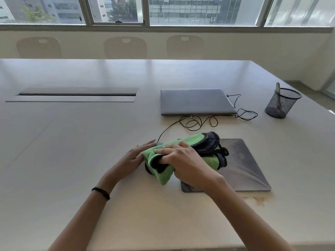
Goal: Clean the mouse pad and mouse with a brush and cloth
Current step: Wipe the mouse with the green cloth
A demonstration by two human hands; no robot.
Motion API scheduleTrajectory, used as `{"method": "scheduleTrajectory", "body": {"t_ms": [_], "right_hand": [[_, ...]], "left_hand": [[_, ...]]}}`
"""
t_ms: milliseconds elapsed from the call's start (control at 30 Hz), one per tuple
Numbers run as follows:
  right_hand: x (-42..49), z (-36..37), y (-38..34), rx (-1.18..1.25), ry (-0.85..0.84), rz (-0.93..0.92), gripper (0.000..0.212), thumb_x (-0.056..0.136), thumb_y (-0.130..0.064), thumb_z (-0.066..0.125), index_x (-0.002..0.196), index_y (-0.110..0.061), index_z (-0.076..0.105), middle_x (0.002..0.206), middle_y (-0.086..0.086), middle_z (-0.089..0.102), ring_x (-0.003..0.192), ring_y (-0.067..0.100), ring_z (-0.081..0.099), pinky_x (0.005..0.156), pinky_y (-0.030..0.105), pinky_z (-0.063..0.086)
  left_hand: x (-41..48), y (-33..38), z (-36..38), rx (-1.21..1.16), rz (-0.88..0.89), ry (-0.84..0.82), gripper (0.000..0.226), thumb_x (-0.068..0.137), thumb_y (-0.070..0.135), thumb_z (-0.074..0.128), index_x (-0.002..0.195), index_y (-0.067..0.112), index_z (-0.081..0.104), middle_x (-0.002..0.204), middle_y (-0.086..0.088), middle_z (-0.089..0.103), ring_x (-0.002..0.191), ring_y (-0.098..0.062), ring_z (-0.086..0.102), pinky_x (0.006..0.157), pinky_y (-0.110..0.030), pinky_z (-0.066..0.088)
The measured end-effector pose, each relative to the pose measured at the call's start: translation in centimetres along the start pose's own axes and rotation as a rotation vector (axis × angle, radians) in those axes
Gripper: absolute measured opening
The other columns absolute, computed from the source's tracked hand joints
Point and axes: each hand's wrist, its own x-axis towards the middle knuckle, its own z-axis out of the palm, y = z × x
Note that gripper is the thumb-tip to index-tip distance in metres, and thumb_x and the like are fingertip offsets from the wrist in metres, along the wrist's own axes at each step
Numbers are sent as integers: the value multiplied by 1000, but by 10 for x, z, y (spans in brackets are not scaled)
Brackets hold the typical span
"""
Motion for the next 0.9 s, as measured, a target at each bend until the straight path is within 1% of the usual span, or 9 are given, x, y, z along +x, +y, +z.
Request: {"method": "scheduleTrajectory", "body": {"t_ms": [100, 200, 300, 367, 467, 633, 700, 800, 900], "right_hand": [[-3, 4, -4, -23, 45, -25, 42, 66, 3, 48, 92, -17, 74, 118, 4, 67, 109, 26, 63, 81, 39, 45], [-9, 9, -6, -26, 64, -79, 34, 64, -1, 51, 84, -17, 74, 111, 4, 70, 103, 23, 66, 79, 36, 47], [-14, 11, -10, -66, 27, -160, 21, 71, -5, 64, 80, -22, 73, 108, 0, 70, 101, 19, 65, 81, 31, 41], [-16, 15, -14, -114, -28, -197, 20, 75, -9, 57, 78, -22, 71, 101, -2, 67, 96, 18, 62, 79, 29, 31], [-18, 16, -18, -161, -67, -203, 22, 75, -12, 51, 74, -23, 69, 97, -4, 65, 92, 16, 60, 77, 28, 26], [-19, 12, -16, -118, -97, -220, 20, 74, -8, 58, 78, -23, 71, 95, -5, 66, 91, 17, 61, 75, 28, 26], [-19, 9, -15, -84, -118, -204, 21, 75, -5, 60, 79, -22, 72, 94, -5, 66, 91, 19, 60, 75, 30, 30], [-20, -4, -12, -73, -128, -187, 23, 72, -3, 65, 81, -23, 71, 91, -6, 66, 92, 19, 60, 77, 33, 37], [-15, -16, -5, -77, -50, -139, 33, 72, 1, 60, 93, -23, 71, 101, -4, 66, 97, 22, 58, 81, 38, 42]], "left_hand": [[4, -6, -4, 23, 30, -57, 42, 78, 74, 39, 120, 67, 39, 144, 25, 32, 138, 2, 26, 120, -36, 13], [7, -8, -5, 26, 41, -67, 47, 75, 79, 37, 121, 67, 36, 146, 19, 30, 138, 3, 24, 120, -35, 10], [9, -12, -4, 41, 40, -45, 45, 77, 76, 38, 121, 66, 37, 144, 24, 31, 137, 5, 24, 120, -37, 12], [9, -13, -4, 50, 42, -36, 44, 77, 76, 38, 120, 66, 38, 142, 25, 32, 137, 6, 25, 120, -34, 14], [9, -12, -4, 43, 57, -31, 44, 76, 76, 38, 119, 67, 39, 141, 26, 32, 136, 6, 26, 119, -30, 15], [8, -11, -2, 40, 60, -12, 44, 76, 77, 38, 119, 66, 40, 138, 35, 33, 136, 7, 27, 118, -29, 16], [7, -11, -3, 57, 56, -6, 41, 78, 74, 38, 119, 66, 40, 133, 45, 33, 136, 7, 26, 120, -34, 15], [6, -10, -3, 53, 23, 1, 37, 82, 64, 40, 119, 66, 39, 131, 48, 32, 136, 7, 26, 120, -38, 17], [2, -6, -2, 50, 26, 4, 42, 78, 75, 36, 119, 67, 38, 131, 49, 30, 136, 7, 25, 120, -41, 15]]}}
